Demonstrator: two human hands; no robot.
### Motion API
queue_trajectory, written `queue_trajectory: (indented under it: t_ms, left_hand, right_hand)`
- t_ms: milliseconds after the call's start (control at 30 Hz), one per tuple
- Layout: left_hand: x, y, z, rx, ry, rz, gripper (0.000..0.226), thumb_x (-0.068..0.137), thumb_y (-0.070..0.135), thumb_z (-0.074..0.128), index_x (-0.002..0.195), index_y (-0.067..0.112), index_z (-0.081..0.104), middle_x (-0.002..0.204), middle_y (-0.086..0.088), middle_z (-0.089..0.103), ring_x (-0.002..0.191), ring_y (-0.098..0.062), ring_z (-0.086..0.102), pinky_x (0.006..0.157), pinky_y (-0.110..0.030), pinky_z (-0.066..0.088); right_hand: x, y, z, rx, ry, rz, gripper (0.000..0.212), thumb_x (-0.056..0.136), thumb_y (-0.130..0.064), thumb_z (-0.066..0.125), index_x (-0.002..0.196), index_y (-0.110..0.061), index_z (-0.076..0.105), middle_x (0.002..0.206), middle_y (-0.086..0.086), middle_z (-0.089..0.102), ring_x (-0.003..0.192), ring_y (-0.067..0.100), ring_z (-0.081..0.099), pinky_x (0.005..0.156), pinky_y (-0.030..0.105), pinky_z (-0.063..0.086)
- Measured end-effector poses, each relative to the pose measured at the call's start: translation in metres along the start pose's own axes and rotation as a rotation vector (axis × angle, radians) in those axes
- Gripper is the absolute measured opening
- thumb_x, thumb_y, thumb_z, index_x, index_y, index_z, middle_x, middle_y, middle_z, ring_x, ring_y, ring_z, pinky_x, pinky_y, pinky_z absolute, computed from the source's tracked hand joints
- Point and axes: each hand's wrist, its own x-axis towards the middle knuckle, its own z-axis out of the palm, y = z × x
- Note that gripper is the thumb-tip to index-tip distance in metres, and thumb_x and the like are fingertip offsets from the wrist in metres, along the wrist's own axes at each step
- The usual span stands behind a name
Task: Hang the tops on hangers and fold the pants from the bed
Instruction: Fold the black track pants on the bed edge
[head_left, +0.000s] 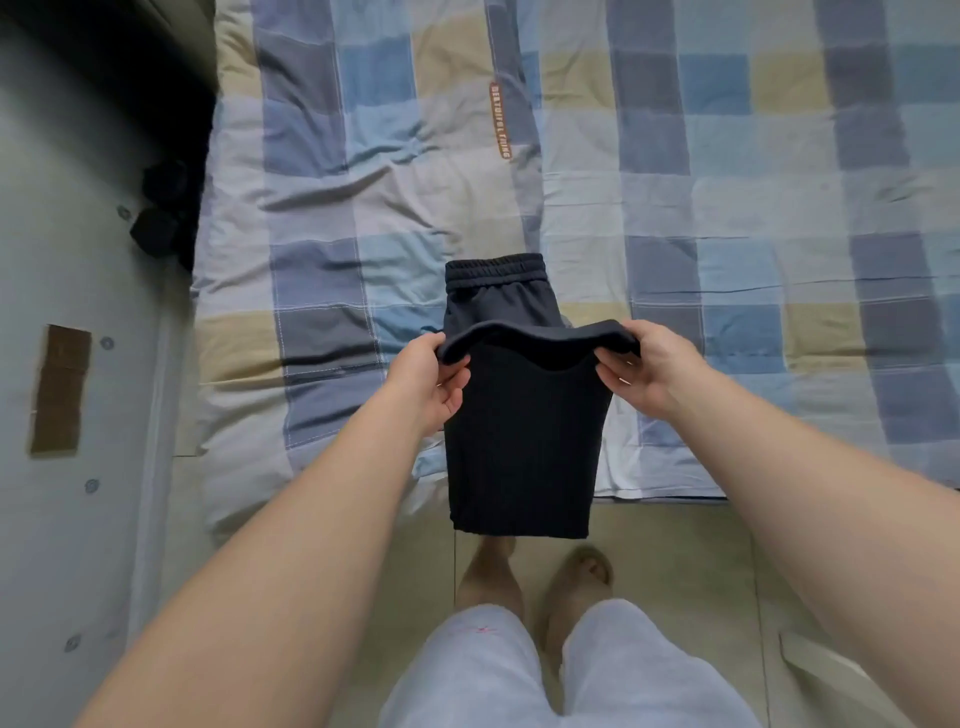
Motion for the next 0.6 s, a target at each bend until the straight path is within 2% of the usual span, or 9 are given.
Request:
queue_trajectory:
  t_ms: [100,200,267,367,467,533,600]
  left_hand:
    - [0.056,0.019,0.011,0.007,0.008,0.004,0.019,0.095,0.029,0.052,0.087,0.017,0.065,0.073,0.005,0.069,0.062,-0.01,0.059,0.056,-0.022,0.042]
    - [0.108,0.034,0.022,0.005,0.012,0.018,0.019,0.095,0.03,0.053,0.093,0.018,0.067,0.074,0.006,0.07,0.066,-0.009,0.061,0.059,-0.022,0.044]
    - [0.139,0.042,0.029,-0.008,0.012,0.03,0.02,0.096,0.031,0.052,0.097,0.019,0.067,0.075,0.007,0.072,0.07,-0.009,0.063,0.061,-0.023,0.044]
    - [0.178,0.048,0.037,-0.046,-0.007,0.052,0.026,0.099,0.039,0.049,0.105,0.021,0.067,0.088,0.007,0.078,0.082,-0.011,0.07,0.067,-0.026,0.047]
    - [0.202,0.041,0.039,-0.052,-0.02,0.074,0.036,0.102,0.05,0.043,0.118,0.023,0.061,0.11,0.005,0.074,0.09,-0.015,0.074,0.073,-0.031,0.051]
    - [0.208,0.03,0.038,-0.049,-0.042,0.094,0.039,0.103,0.053,0.043,0.123,0.025,0.06,0.116,0.005,0.072,0.094,-0.018,0.074,0.075,-0.033,0.052]
    - [0.206,0.017,0.036,-0.051,-0.05,0.132,0.038,0.103,0.053,0.043,0.124,0.026,0.06,0.118,0.005,0.072,0.096,-0.018,0.074,0.077,-0.034,0.053]
  right_hand:
    - [0.057,-0.009,0.022,-0.013,-0.025,0.015,0.004,0.092,-0.016,0.066,0.088,-0.016,0.067,0.08,0.001,0.069,0.076,0.016,0.073,0.067,0.032,0.055]
    - [0.111,-0.014,0.039,-0.026,-0.042,0.027,0.004,0.094,-0.017,0.063,0.092,-0.017,0.066,0.084,0.001,0.07,0.076,0.015,0.073,0.066,0.032,0.055]
    - [0.143,-0.017,0.049,-0.017,-0.082,0.028,0.009,0.097,-0.023,0.059,0.093,-0.017,0.064,0.088,0.002,0.074,0.083,0.016,0.073,0.068,0.033,0.055]
    - [0.187,-0.019,0.059,-0.004,-0.167,0.027,0.029,0.1,-0.041,0.051,0.108,-0.016,0.064,0.096,0.005,0.078,0.102,0.022,0.07,0.088,0.039,0.052]
    - [0.22,-0.016,0.06,-0.046,-0.206,0.06,0.051,0.097,-0.054,0.051,0.133,-0.018,0.056,0.123,0.007,0.07,0.122,0.028,0.059,0.108,0.051,0.04]
    - [0.23,-0.012,0.057,-0.062,-0.258,0.09,0.06,0.095,-0.061,0.049,0.142,-0.023,0.051,0.137,0.007,0.061,0.132,0.027,0.051,0.115,0.055,0.029]
    - [0.231,-0.008,0.049,-0.049,-0.295,0.107,0.063,0.094,-0.064,0.048,0.144,-0.025,0.049,0.141,0.007,0.058,0.136,0.025,0.047,0.117,0.056,0.025]
